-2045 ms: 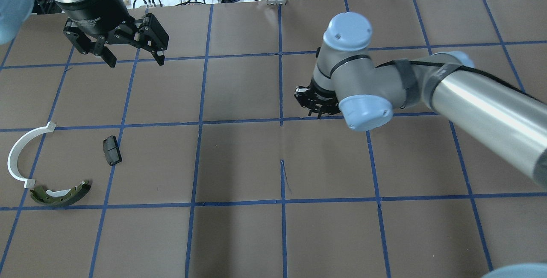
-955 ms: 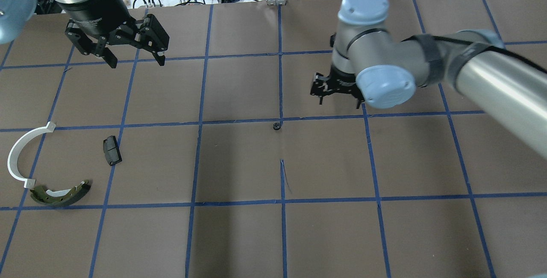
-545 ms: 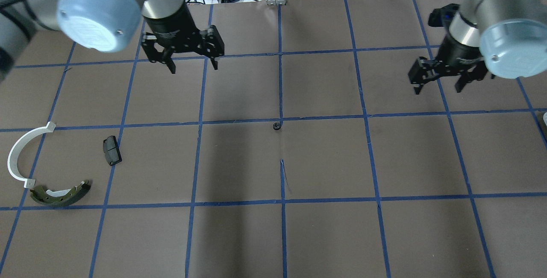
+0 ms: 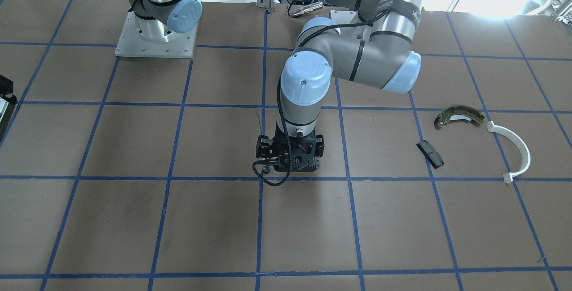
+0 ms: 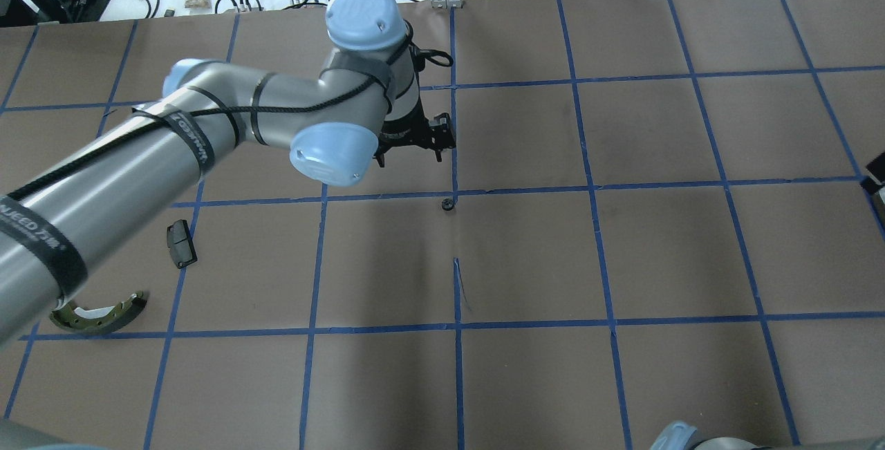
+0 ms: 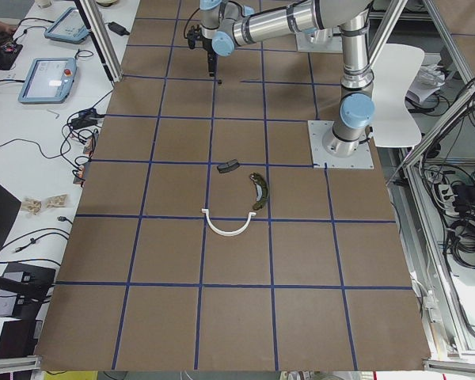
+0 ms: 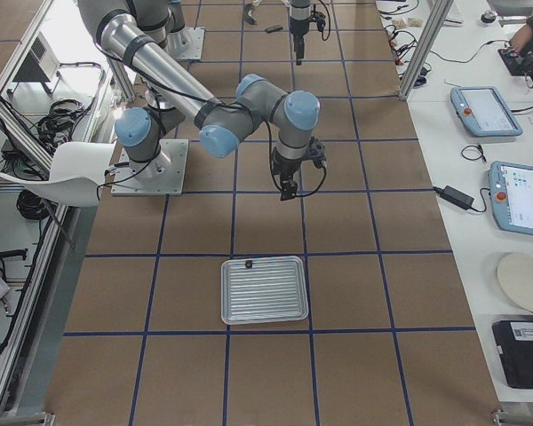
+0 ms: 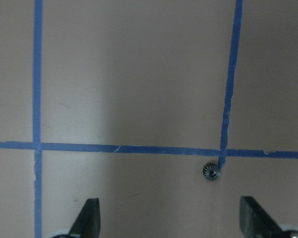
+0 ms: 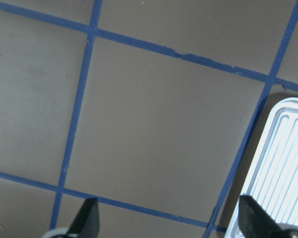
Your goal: Place bearing gear from tray to pile
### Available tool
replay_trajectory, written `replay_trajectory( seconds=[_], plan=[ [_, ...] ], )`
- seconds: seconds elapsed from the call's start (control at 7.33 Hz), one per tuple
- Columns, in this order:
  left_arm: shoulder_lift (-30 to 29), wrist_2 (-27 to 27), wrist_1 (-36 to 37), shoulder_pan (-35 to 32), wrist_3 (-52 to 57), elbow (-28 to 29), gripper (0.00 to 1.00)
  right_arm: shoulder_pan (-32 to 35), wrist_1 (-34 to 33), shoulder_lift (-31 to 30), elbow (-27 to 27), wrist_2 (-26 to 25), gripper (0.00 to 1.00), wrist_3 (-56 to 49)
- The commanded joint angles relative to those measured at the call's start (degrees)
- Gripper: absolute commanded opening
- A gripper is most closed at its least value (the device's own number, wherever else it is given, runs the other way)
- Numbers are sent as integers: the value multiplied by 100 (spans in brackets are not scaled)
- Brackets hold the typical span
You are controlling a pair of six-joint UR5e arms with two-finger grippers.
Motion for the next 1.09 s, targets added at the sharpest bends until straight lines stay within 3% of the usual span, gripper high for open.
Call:
replay_trajectory(
  seconds=[0.0, 0.14, 0.27, 0.41, 0.55, 0.68, 0.95],
  plan=[
    [-400, 11, 403, -219, -381, -79, 100, -830, -267, 96, 299, -108, 100, -3203],
    [-550, 81, 412, -341, -427, -52, 100, -946, -1540, 349, 571, -362, 100, -4676],
    [-630, 151, 421, -516, -436, -43, 100, -1295, -2457, 613, 948, -260, 100, -5787],
    [-700, 195, 525, -535, -437, -69, 100, -1594, -2876, 772, 1221, -50, 100, -6547],
    [-823, 187, 526, -544, -445, -78, 98, -1693, -2897, 808, 1294, 170, 96, -7303],
    [-902, 196, 535, -553, -419, -78, 90, -1729, -2897, 852, 1303, 189, 95, -7919],
    [-1026, 204, 596, -544, -314, 150, 79, -1764, -2950, 1054, 1277, 749, 93, -8825]
  ],
)
